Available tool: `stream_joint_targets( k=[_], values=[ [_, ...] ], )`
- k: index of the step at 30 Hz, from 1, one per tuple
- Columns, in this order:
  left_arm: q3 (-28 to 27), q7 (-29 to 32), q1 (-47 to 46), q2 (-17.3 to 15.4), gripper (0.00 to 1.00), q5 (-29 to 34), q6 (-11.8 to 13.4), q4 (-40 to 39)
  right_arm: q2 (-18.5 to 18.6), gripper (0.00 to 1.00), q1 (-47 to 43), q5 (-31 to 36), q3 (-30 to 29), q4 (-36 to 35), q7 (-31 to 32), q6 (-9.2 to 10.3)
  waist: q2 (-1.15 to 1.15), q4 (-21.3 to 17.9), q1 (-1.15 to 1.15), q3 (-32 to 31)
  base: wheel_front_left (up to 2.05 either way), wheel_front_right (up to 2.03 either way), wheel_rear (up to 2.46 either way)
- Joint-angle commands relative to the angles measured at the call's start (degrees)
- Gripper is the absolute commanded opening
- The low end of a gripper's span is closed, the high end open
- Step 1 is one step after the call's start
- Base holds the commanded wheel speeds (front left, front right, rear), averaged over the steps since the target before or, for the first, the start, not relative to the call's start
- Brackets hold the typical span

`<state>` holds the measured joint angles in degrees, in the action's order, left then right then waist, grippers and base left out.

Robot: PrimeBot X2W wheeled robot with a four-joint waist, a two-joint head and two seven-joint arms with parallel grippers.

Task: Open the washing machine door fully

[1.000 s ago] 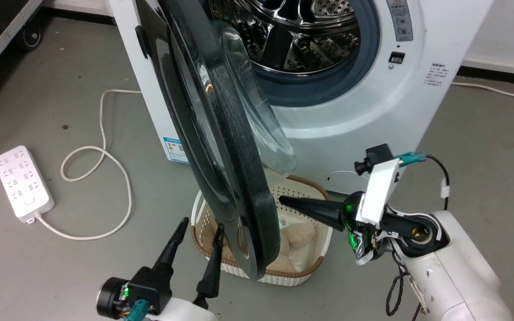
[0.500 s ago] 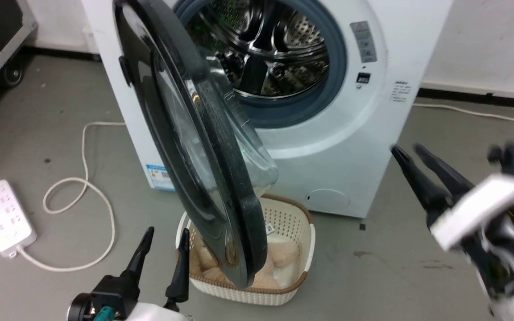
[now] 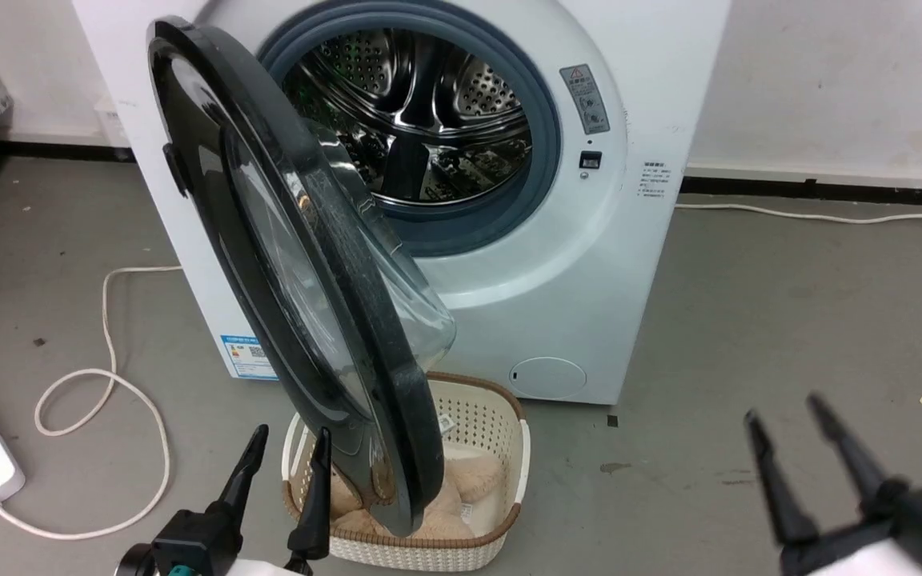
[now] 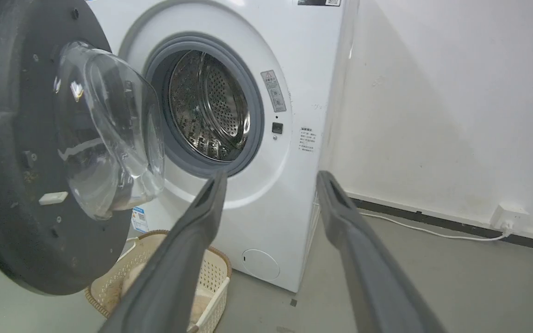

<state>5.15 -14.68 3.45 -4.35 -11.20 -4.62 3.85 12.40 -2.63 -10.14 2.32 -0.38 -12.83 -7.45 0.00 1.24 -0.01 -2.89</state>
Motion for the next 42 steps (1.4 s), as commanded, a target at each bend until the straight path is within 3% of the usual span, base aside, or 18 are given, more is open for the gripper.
stream_joint_targets(
  k=[1,2,6,12,13,14,20,29,34,42],
  values=[
    [0.1,-0.3,0.5,0.0,1.0,0.1,-0.1,0.1,-1.2,1.0,-1.3,0.8,-0.5,-0.5,-0.4,-0.03,0.0,-0.1,0.01,-0.1,0.0,0.0,0.0],
    [0.2,-0.3,0.3,-0.1,1.0,0.2,-0.2,0.2,-3.7,1.0,-3.1,2.3,-1.2,-0.6,-0.8,-0.03,0.0,-0.3,0.01,-0.3,0.0,0.0,0.0],
    [0.0,-0.3,0.2,-0.4,1.0,0.5,-0.4,0.5,-6.1,1.0,-4.6,3.3,-1.5,0.2,-1.0,-0.03,0.0,-0.8,0.01,-0.3,0.0,0.0,0.0],
    [-0.2,-0.3,0.3,-0.7,0.99,1.5,-0.2,0.9,-7.6,1.0,-5.5,3.4,-0.8,0.9,-1.3,-0.03,0.0,-1.4,0.01,0.0,0.0,0.0,0.0],
    [-0.2,-0.3,0.3,-0.7,0.38,1.6,-0.1,1.0,-7.7,1.0,-5.4,3.4,-0.8,1.0,-1.3,-0.03,0.0,-1.4,0.01,0.0,0.0,0.0,0.0],
    [-0.2,-0.3,0.3,-0.7,0.0,1.8,0.0,1.1,-7.8,1.0,-5.3,3.3,-0.7,1.0,-1.4,-0.03,0.0,-1.4,0.01,0.1,0.0,0.0,0.0],
    [-2.8,-0.3,-1.0,0.2,0.0,2.4,3.3,-4.0,-8.2,1.0,-4.2,3.0,-1.8,1.2,-1.5,-0.03,0.0,-1.2,0.01,0.4,0.0,0.0,0.0],
    [-7.0,-0.3,-9.7,1.2,0.0,1.8,8.7,-23.4,-8.5,1.0,-4.1,3.1,-2.9,1.0,-1.5,-0.03,0.0,-0.4,0.01,0.3,0.0,0.0,0.0],
    [-3.4,1.6,-17.7,1.3,0.0,2.5,9.7,-30.9,-8.7,1.0,-4.0,3.4,-2.7,1.3,-1.4,-0.03,0.0,-0.6,0.01,0.3,0.0,0.0,0.0],
    [10.1,16.4,-22.2,1.4,0.0,1.4,10.7,-33.9,-9.0,1.0,-3.7,3.7,-3.4,2.0,-1.5,-0.03,0.0,-1.6,0.01,0.9,0.0,0.0,0.0]
  ],
)
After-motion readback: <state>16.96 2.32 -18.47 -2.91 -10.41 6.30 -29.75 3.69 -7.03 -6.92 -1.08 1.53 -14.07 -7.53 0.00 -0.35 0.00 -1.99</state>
